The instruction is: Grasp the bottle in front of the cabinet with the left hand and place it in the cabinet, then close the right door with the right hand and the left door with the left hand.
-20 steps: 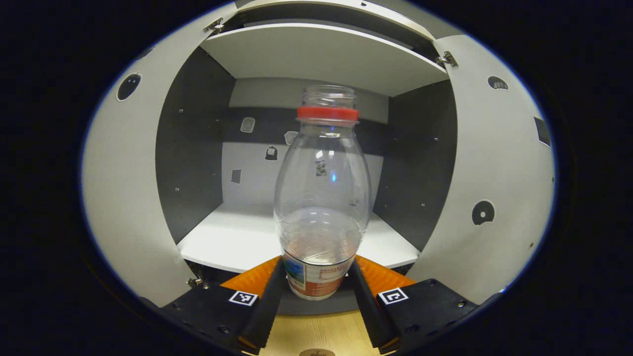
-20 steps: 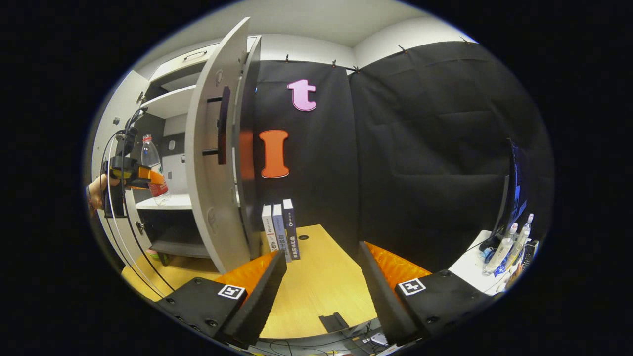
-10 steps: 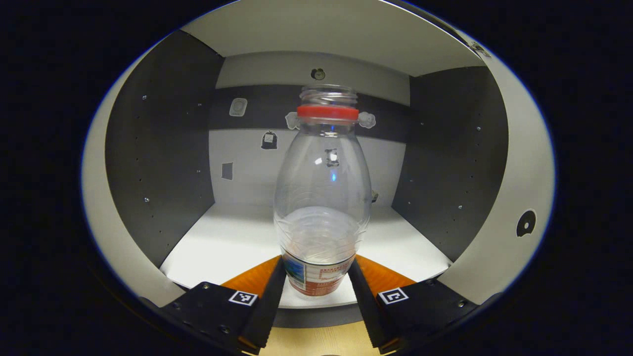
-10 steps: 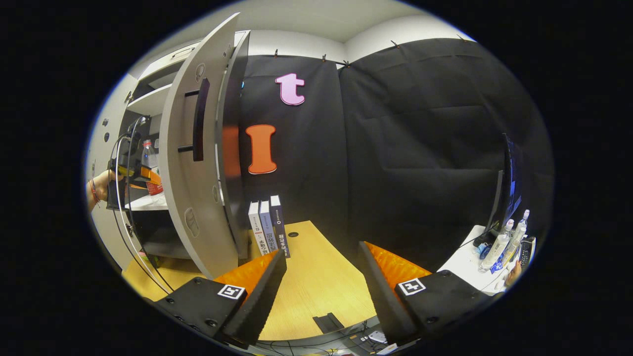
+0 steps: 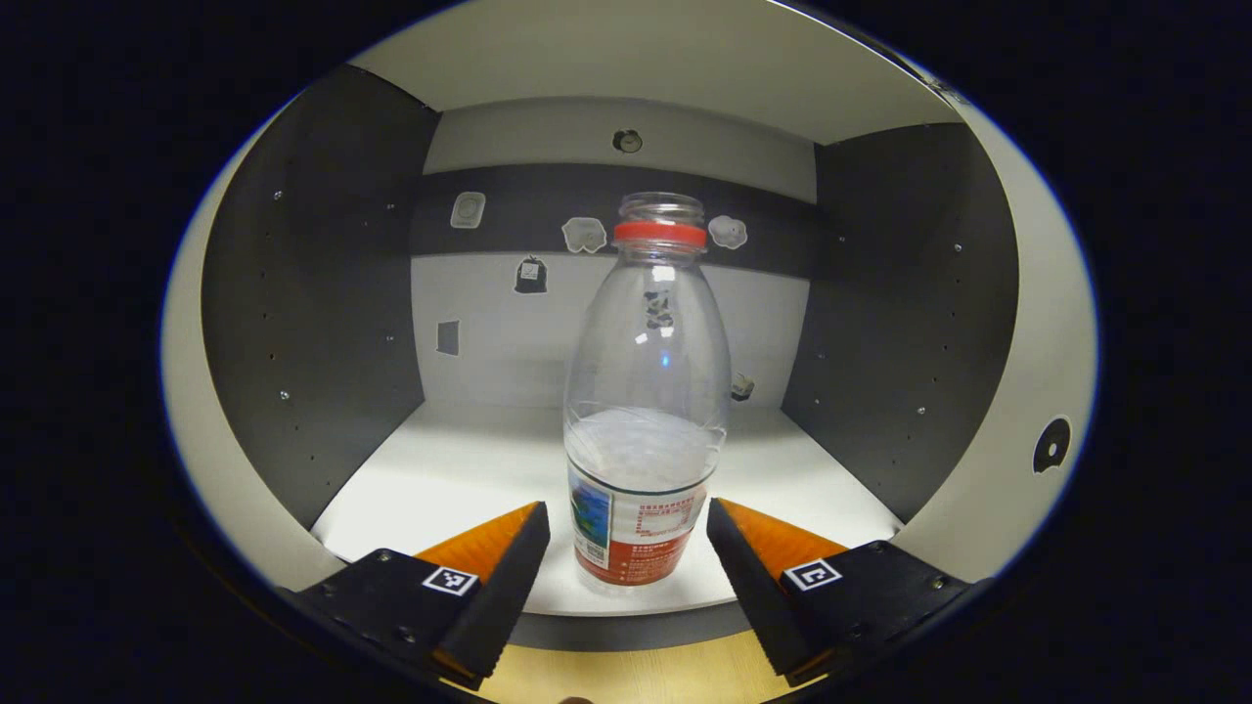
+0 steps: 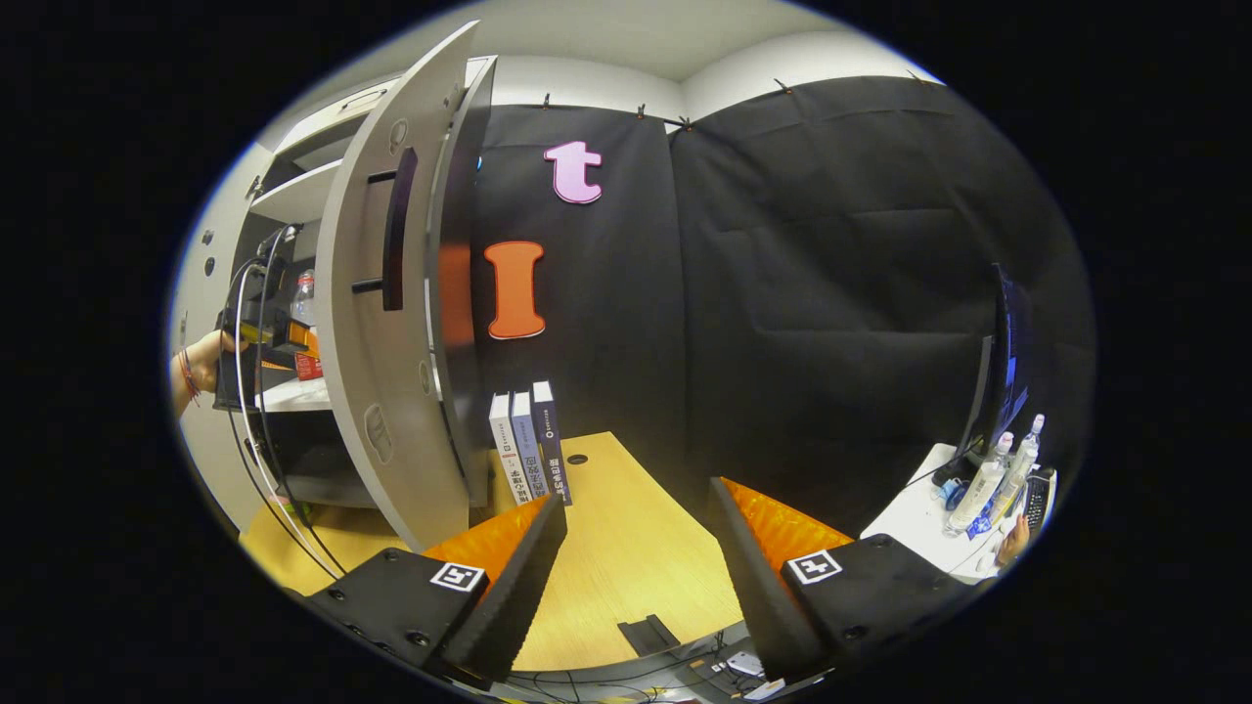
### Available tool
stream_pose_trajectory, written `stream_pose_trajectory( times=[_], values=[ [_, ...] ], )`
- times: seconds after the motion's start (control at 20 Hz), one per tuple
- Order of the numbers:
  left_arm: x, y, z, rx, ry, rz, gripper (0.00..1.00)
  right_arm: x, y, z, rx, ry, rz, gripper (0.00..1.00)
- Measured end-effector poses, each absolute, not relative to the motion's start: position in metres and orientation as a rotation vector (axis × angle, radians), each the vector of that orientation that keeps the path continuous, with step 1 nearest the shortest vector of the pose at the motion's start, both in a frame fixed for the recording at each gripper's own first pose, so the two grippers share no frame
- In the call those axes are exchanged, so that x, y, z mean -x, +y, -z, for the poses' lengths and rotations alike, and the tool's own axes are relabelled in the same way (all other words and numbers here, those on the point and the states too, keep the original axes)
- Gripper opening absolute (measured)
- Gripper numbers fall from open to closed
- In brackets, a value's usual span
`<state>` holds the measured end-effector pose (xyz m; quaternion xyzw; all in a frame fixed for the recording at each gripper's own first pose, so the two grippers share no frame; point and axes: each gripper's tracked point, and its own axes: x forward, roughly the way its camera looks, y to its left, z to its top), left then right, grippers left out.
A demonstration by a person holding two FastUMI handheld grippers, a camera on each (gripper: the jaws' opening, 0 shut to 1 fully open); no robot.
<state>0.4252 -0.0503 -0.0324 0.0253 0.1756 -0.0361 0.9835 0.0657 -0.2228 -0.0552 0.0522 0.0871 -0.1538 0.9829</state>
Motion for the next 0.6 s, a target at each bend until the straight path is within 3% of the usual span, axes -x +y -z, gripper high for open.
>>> stream_pose_trajectory(
  times=[0.05,0.6],
  values=[
    [-0.42,-0.05,0.029,-0.05,0.345,0.069,0.95,-0.066,-0.222,0.055,-0.109,0.174,0.306,0.96],
    [-0.315,-0.031,-0.034,0.008,0.209,0.057,0.95,-0.057,-0.219,0.031,-0.085,0.126,0.238,0.96]
  ],
)
